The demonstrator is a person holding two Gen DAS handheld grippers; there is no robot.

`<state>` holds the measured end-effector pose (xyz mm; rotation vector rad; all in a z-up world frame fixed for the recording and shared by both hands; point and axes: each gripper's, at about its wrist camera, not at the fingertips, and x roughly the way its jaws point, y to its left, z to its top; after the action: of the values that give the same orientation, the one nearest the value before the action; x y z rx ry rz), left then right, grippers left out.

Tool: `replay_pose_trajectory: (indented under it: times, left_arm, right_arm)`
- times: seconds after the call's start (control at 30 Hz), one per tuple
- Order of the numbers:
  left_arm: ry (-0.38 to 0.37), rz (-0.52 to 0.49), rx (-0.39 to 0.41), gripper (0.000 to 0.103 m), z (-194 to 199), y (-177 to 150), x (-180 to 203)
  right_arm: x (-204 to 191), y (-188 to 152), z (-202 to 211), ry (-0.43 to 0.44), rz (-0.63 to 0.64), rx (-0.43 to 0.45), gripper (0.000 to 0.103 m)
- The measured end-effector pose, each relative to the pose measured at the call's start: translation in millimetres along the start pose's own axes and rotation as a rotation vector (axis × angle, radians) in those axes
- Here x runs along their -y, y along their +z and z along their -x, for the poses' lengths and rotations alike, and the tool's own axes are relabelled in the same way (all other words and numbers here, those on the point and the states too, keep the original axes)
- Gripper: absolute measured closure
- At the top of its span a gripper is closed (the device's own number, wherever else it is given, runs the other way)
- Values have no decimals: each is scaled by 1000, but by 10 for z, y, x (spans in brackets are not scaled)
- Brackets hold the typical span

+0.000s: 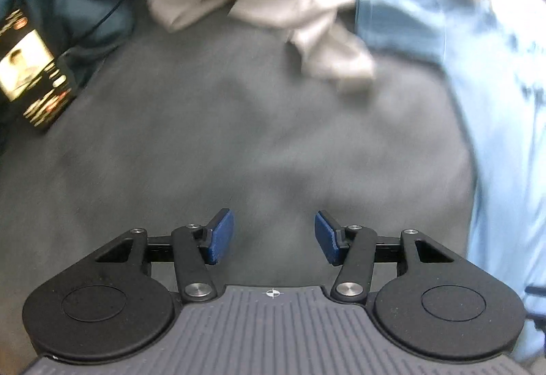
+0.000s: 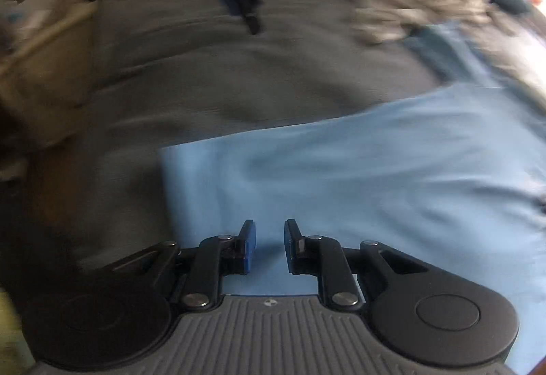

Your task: Fold clothes

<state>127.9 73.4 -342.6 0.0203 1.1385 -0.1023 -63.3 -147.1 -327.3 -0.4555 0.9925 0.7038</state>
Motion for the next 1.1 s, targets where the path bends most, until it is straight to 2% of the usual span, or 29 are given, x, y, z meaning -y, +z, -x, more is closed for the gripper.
replay_pose_trajectory:
  times: [0.17,0.27,0.37,0.53,0.63,0.77,0.87,1.0,1.1]
  left_arm:
    - [-128,32,135,49,-236,483,356]
    - [-179,60,173,49,-383,679,528]
    - [-168,66,184,50,-519,804,636]
    - [-153,77,191,51,-770,984,643]
    - [-152,54,171,61,-827,1056,681]
    - [-165,10,196,62,-840,1121,766]
    - [-146,7,193,62,-891,1159,796]
    - [-127,15,176,62,-974,1186,797]
    - [-116,-3,186,62,-979,1165,817]
  right_arm:
    - [962,411,-177,-230,-103,91,84]
    - [1392,720,-332,-289,-145,156,84]
    - [1694,968,-489,-296,-195,203,83]
    - [2008,1240,-651,-249,-339,263,77]
    - [2197,1398,-785,-180,-474,287,73]
    - [2391,1600,-927,-78,-643,304,71]
    - [2474,1760,-1029,-29,-710,321,69]
    - [2569,1957,-1197,12,-757,298,67]
    - [2660,2107,-1357,33,-781,242,63]
